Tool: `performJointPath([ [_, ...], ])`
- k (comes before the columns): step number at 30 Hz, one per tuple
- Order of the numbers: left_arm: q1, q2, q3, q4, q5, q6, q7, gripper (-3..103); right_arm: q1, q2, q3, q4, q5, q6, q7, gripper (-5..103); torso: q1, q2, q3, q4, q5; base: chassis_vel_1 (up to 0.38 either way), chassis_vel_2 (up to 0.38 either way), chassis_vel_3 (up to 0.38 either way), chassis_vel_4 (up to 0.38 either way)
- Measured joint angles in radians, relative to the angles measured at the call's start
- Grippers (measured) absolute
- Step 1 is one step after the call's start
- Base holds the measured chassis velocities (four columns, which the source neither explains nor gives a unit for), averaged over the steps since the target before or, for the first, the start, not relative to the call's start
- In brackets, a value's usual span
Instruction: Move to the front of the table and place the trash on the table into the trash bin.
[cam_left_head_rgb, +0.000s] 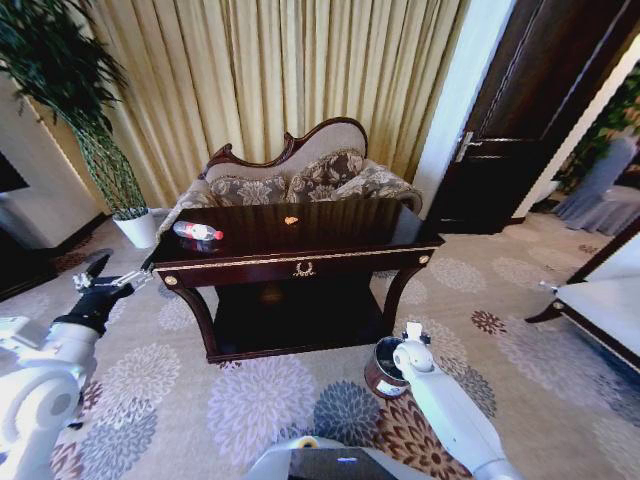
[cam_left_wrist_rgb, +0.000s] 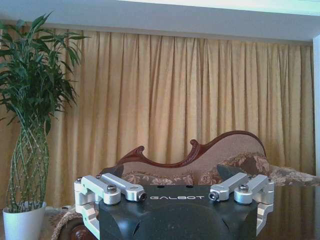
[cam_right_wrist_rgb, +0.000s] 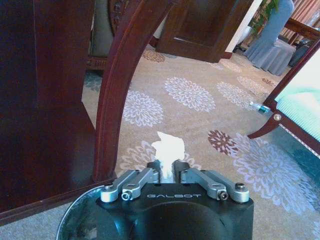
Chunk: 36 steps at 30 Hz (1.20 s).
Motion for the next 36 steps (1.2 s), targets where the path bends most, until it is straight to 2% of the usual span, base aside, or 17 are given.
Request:
performJointPath([
  [2, 0.000, 0.001, 0.001, -0.003, 0.000, 0.001, -0.001, 100, -0.002, -0.005, 0.000, 0.001, -0.001, 0.000, -0.006, 30, 0.000, 0.000, 0.000, 0.0001, 0.0000, 0.000, 0.000, 0.000, 0.000],
  [6, -0.001, 0.001, 0.005, -0.006, 0.001, 0.002, -0.001, 100, -0.004, -0.008, 0.000, 0.004, -0.001, 0.000, -0.009, 35, 0.000, 0.000, 0.000, 0.0000, 0.0000, 0.000, 0.000, 0.000, 0.000],
  [7, -0.003, 0.000, 0.008, -0.007, 0.001, 0.002, -0.001, 100, -0.005, -0.008, 0.001, 0.006, -0.001, 0.002, -0.009, 46, 0.000, 0.000, 0.000, 0.0000, 0.0001, 0.000, 0.000, 0.000, 0.000],
  [8, -0.003, 0.001, 0.008, -0.007, 0.001, 0.002, 0.000, 100, -0.006, -0.008, 0.001, 0.011, -0.001, 0.003, -0.009, 51, 0.000, 0.000, 0.000, 0.0001, 0.0000, 0.000, 0.000, 0.000, 0.000],
  [9, -0.003, 0.001, 0.008, -0.007, 0.001, 0.002, 0.000, 100, -0.006, -0.008, 0.001, 0.011, -0.001, 0.003, -0.009, 51, 0.000, 0.000, 0.000, 0.0001, 0.0000, 0.000, 0.000, 0.000, 0.000],
  [11, -0.003, 0.005, 0.007, -0.007, 0.000, 0.002, -0.001, 100, -0.007, -0.008, 0.000, 0.013, -0.002, 0.009, -0.009, 62, 0.000, 0.000, 0.000, 0.0000, 0.0000, 0.000, 0.000, 0.000, 0.000],
  [12, -0.003, 0.005, 0.007, -0.007, 0.000, 0.002, -0.001, 100, -0.007, -0.008, 0.000, 0.013, -0.002, 0.009, -0.009, 62, 0.000, 0.000, 0.000, 0.0000, 0.0000, 0.000, 0.000, 0.000, 0.000],
  [16, -0.003, 0.008, 0.003, -0.007, -0.003, 0.002, -0.001, 100, -0.005, -0.014, -0.002, 0.034, 0.000, 0.030, -0.006, 79, 0.000, 0.000, 0.000, 0.0000, 0.0001, 0.000, 0.000, 0.000, 0.000],
  [18, -0.003, 0.005, 0.003, -0.007, -0.004, 0.002, 0.000, 100, -0.009, -0.029, -0.005, 0.097, 0.010, 0.076, -0.020, 89, 0.000, 0.000, 0.000, 0.0001, 0.0001, 0.000, 0.000, 0.000, 0.000],
  [19, -0.003, 0.005, 0.003, -0.007, -0.004, 0.002, 0.000, 100, -0.009, -0.029, -0.005, 0.097, 0.010, 0.076, -0.020, 89, 0.000, 0.000, 0.000, 0.0001, 0.0001, 0.000, 0.000, 0.000, 0.000],
  [20, -0.003, 0.004, 0.003, -0.007, -0.004, 0.002, -0.001, 100, -0.018, -0.044, -0.007, 0.153, 0.018, 0.103, -0.041, 89, 0.000, 0.000, 0.000, 0.0002, 0.0002, 0.000, 0.000, 0.000, 0.000],
  [22, -0.004, 0.001, 0.003, -0.007, -0.004, 0.002, -0.001, 100, -0.043, -0.076, -0.013, 0.286, 0.025, 0.133, -0.078, 98, 0.000, 0.000, 0.000, 0.0002, -0.0002, 0.000, 0.000, 0.000, 0.000],
  [25, -0.006, 0.000, 0.003, -0.006, -0.006, 0.002, -0.005, 100, -0.065, -0.101, -0.015, 0.398, 0.039, 0.139, -0.100, 100, 0.000, 0.000, 0.000, 0.0001, 0.0000, 0.000, 0.000, 0.000, 0.000],
  [28, -0.005, 0.001, 0.001, -0.005, -0.007, 0.000, -0.007, 100, -0.101, -0.161, -0.014, 0.632, 0.102, 0.147, -0.136, 100, 0.000, 0.000, 0.000, 0.0003, -0.0002, 0.000, 0.000, 0.000, 0.000],
  [30, -0.005, 0.001, 0.000, -0.005, -0.007, 0.000, -0.008, 100, -0.110, -0.173, -0.012, 0.666, 0.111, 0.154, -0.148, 100, 0.000, 0.000, 0.000, 0.0003, 0.0000, 0.000, 0.000, 0.000, 0.000],
  [32, -0.011, 0.000, 0.001, -0.009, -0.007, 0.001, -0.009, 100, -0.142, -0.210, 0.002, 0.762, 0.113, 0.200, -0.193, 100, 0.000, 0.000, 0.000, -0.0001, -0.0002, 0.000, 0.000, 0.000, 0.000],
  [36, -0.019, 0.000, 0.008, -0.014, -0.005, 0.004, -0.014, 100, -0.157, -0.231, 0.009, 0.832, 0.113, 0.217, -0.209, 100, 0.000, 0.000, 0.000, -0.0001, 0.0001, 0.000, 0.000, 0.000, 0.000],
])
